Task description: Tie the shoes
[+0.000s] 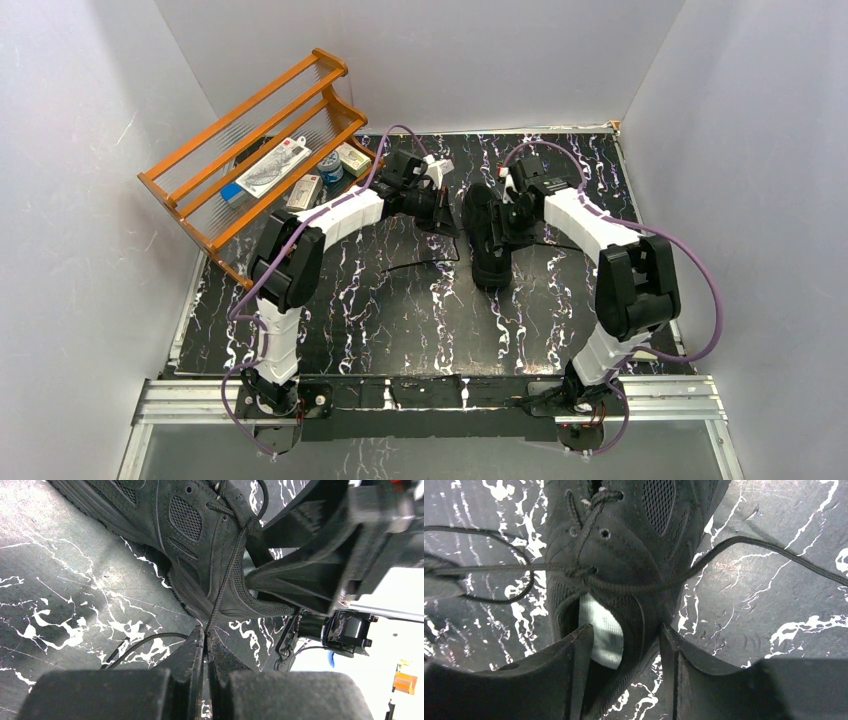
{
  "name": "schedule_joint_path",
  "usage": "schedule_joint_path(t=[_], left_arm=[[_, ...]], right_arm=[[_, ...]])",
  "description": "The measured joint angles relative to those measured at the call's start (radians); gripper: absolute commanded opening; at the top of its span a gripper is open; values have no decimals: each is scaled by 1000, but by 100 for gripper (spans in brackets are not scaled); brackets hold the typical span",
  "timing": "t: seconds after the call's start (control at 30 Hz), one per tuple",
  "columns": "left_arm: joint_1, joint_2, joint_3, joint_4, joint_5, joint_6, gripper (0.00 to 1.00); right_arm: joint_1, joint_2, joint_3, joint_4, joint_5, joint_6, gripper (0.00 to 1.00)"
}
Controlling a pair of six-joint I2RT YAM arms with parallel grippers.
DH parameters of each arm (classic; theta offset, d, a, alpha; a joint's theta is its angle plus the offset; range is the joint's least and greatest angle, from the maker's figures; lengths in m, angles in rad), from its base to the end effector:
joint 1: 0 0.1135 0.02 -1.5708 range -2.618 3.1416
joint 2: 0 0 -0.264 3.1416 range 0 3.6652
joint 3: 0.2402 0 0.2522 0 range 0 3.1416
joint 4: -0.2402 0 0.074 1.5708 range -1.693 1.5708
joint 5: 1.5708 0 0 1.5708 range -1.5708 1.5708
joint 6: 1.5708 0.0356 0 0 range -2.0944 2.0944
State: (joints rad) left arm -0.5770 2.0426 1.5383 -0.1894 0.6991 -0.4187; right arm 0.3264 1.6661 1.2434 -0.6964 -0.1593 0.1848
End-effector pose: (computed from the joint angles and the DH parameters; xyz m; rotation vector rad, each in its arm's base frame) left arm 0.3741 -0.2708 0.2181 0.5925 2.3351 -1.2924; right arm 0.3210 0.1146 0.2323 -0.2422 2.7107 0.3682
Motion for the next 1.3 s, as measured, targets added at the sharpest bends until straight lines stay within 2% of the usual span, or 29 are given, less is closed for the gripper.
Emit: schedule_joint_path(t=[0.13, 0.2, 0.37, 0.53, 0.73, 0.77, 0.83, 0.9, 1.1, 1.2, 1.3], left_arm=[[0, -1, 10, 0, 0, -9, 0], [0, -4, 10, -6, -5, -10, 0], [0, -33, 10, -62, -47, 4, 0], [0, -107, 6, -131, -106, 40, 0], [0, -183, 6, -170, -149, 83, 0], [0, -187, 6, -175, -152, 87, 0], [0, -187, 6, -187, -160, 93, 0], [0, -187, 6, -197, -168, 97, 0], [0, -187, 6, -209, -177, 100, 0], [0, -187, 5, -209, -182, 94, 0], [0, -187, 5, -210, -187, 93, 0]], right_arm=[[30, 31, 2, 13, 55, -13, 27], [35, 36, 10, 5, 76, -13, 22], [97, 40, 19, 0, 92, 47, 0], [190, 31, -1, 27, 76, 152, 0], [217, 21, -13, 33, 86, 182, 0], [217, 14, -21, 35, 90, 185, 6], [217, 1, -35, 45, 94, 193, 28], [223, -5, -43, 48, 89, 210, 45], [228, -35, -36, 21, 3, 238, 68], [144, -106, -18, -42, -18, 242, 91], [-40, -200, -16, -66, 6, 279, 89]])
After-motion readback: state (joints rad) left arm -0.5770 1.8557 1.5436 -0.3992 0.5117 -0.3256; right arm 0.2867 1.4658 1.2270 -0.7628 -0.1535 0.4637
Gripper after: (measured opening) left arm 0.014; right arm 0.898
